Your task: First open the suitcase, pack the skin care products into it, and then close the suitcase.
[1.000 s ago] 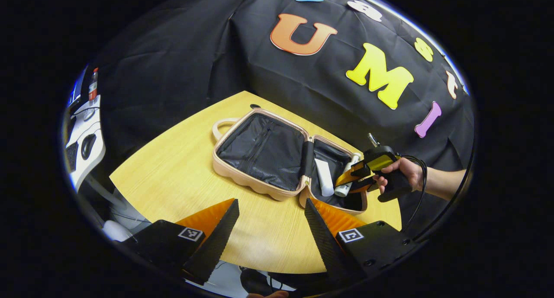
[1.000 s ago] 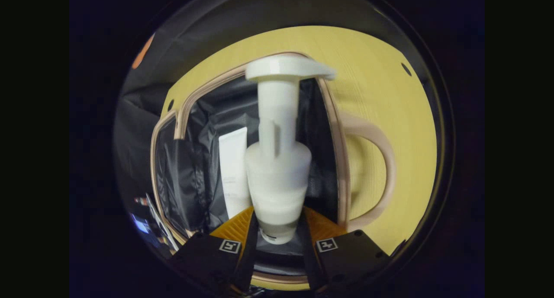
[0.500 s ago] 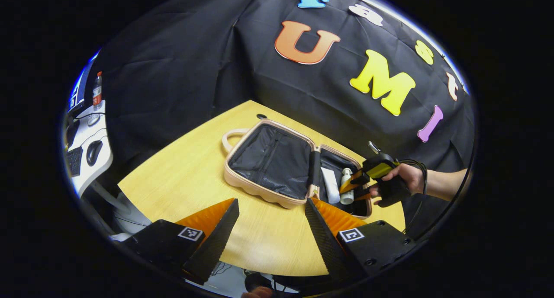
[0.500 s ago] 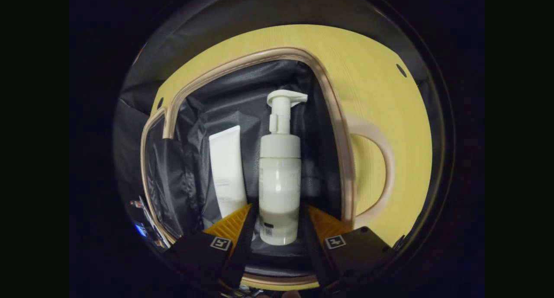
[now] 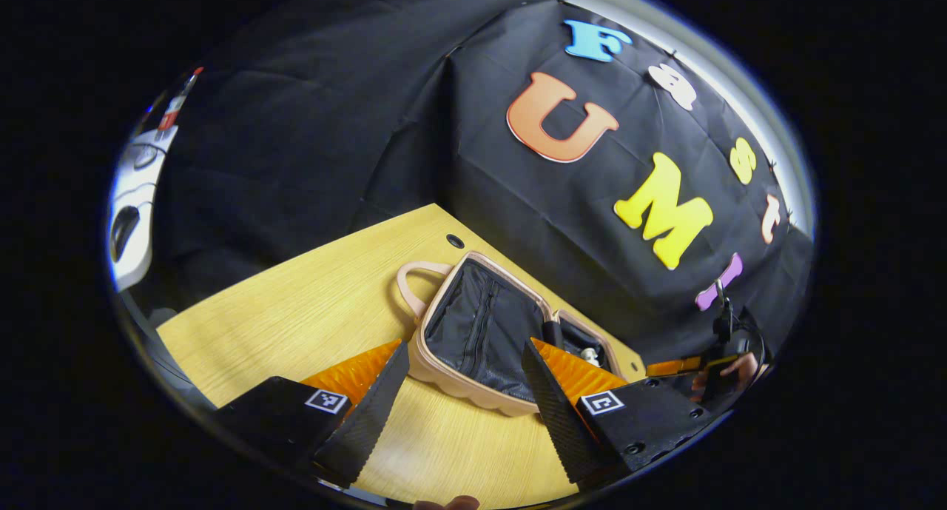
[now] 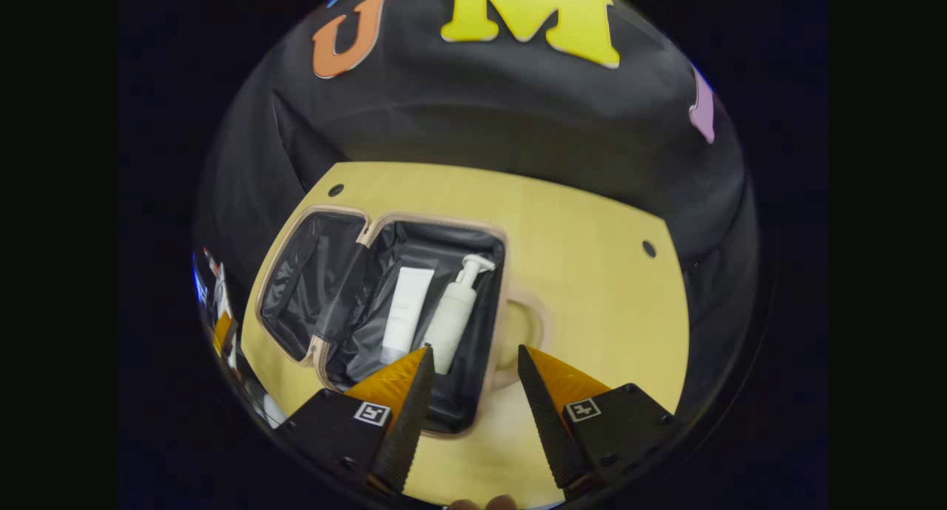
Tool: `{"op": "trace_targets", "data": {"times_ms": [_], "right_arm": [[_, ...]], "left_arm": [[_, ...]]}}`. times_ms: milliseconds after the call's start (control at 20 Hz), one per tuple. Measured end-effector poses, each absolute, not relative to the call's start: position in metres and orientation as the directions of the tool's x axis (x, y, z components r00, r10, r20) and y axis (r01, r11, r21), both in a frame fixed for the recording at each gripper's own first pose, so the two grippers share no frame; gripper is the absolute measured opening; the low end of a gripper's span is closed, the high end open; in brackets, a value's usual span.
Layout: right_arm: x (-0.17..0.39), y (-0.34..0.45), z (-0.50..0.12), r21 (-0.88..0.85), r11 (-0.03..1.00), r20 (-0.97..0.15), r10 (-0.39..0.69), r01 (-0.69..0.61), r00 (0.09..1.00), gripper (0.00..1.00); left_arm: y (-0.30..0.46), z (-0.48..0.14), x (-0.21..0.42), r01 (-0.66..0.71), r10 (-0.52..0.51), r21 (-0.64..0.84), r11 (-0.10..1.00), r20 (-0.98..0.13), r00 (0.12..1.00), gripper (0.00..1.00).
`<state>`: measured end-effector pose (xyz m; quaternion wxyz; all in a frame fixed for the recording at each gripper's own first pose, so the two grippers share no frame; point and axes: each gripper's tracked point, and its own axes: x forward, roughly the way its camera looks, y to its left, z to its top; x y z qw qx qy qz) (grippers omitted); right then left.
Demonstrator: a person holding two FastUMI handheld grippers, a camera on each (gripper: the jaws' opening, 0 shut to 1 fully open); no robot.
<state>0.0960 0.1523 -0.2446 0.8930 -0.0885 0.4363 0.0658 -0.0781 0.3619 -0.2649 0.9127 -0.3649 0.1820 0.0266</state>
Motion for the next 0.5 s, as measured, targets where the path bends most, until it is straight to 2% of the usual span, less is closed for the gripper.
{"op": "trace_targets", "data": {"times_ms": [50,100,250,500], "right_arm": [[0.086,0.146,-0.226,-0.127,0.969,-0.749,0.046,-0.211,0.661,0.73],[0.079,0.145,-0.218,-0.127,0.968,-0.737,0.054,-0.216,0.673,0.74],[0.055,0.131,-0.188,-0.131,0.966,-0.684,0.076,-0.224,0.726,0.71],[0.049,0.115,-0.169,-0.115,0.975,-0.65,0.072,-0.192,0.756,0.74]], "left_arm": [[0.366,-0.256,-0.066,-0.129,-0.131,-0.721,0.681,-0.293,0.947,0.98],[0.369,-0.256,-0.058,-0.106,-0.143,-0.747,0.656,-0.262,0.954,0.98],[0.416,-0.276,-0.023,-0.128,-0.053,-0.779,0.614,-0.203,0.978,0.98],[0.428,-0.332,0.018,-0.239,-0.094,-0.847,0.475,-0.319,0.943,0.96]]}}
